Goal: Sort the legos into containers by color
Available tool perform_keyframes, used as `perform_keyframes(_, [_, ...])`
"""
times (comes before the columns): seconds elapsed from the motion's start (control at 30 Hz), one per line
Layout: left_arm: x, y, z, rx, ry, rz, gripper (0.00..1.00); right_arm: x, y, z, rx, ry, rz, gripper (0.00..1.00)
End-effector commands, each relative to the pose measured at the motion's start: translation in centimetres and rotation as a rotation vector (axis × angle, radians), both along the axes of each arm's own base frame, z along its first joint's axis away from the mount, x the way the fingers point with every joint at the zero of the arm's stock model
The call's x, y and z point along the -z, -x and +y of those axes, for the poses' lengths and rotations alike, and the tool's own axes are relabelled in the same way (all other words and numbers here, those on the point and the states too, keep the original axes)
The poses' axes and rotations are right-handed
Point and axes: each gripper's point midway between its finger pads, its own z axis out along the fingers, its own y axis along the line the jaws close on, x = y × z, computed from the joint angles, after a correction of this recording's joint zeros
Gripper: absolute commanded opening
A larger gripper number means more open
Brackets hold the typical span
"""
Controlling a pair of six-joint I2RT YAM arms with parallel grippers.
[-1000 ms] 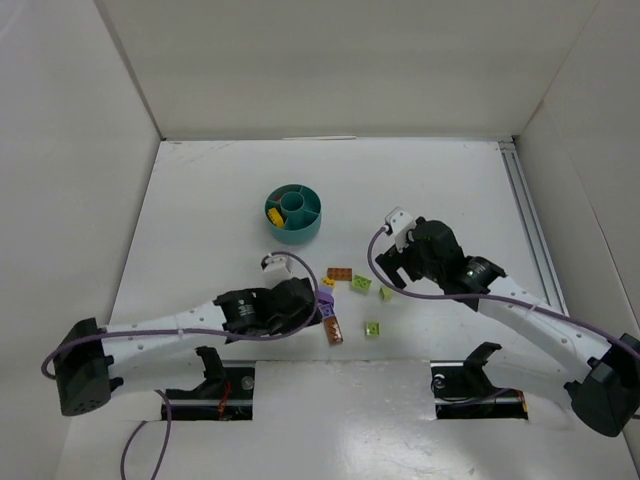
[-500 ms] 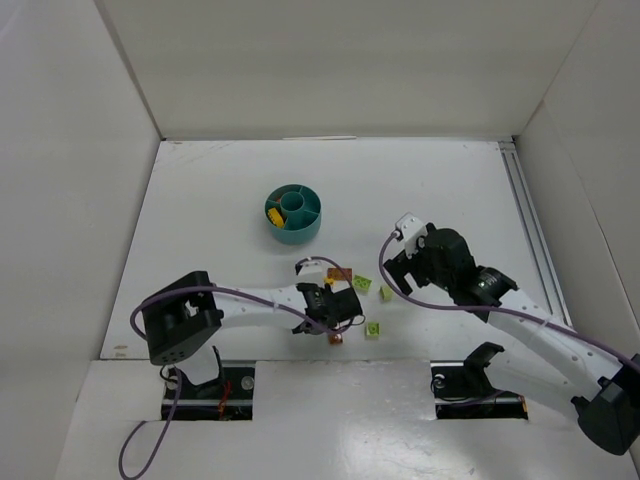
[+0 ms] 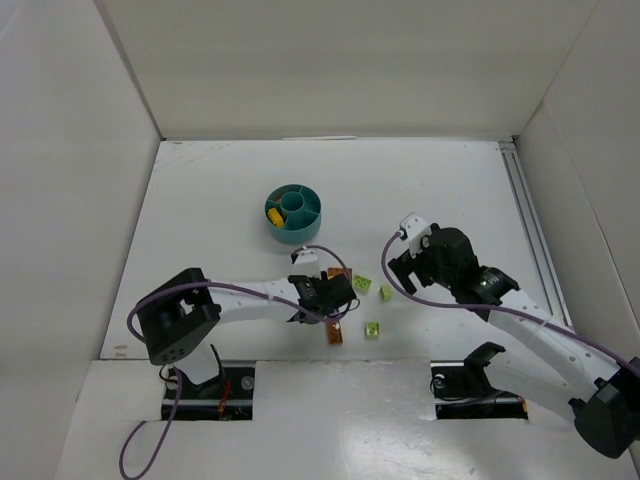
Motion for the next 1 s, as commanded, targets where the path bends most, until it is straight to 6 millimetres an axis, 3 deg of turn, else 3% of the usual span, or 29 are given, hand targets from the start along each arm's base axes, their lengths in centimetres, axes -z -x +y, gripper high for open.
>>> perform_keyframes(0.0, [2.0, -0.2, 0.6, 0.011, -0.049, 0.038, 0.47, -1.0, -0.7, 0.4, -0.011, -0.037, -0.047, 1.0])
perform_keyframes(0.2, [2.7, 0.6, 0.4, 0.022, -0.043, 0.09, 0.25, -1.5, -0.6, 0.4, -0.011, -0.047, -0.062, 1.0])
perform_keyframes(0.53, [1.5, 1.1, 0.7, 0.023, -0.035, 0.088, 0.21, -1.7, -0.8, 0.4, -0.01, -0.056, -0.067, 1.0])
perform_keyframes(0.7, [1.4, 4.5, -0.1, 0.09, -0.013, 0.159, 0.22, -1.3, -0.7, 0.3, -0.01, -0.051, -0.06, 1.0])
perform_keyframes(0.93, [1.5, 10.0, 0.2, 0.092, 0.052, 0.28, 0.3, -1.1, -0.4, 0.3, -0.017, -0.055, -0.057, 1.0])
perform_keyframes(0.97, [1.8, 10.5, 1.0, 0.087, 0.039, 0.286, 0.3, -1.1, -0.4, 0.3, -0.017, -0.055, -0.057, 1.0])
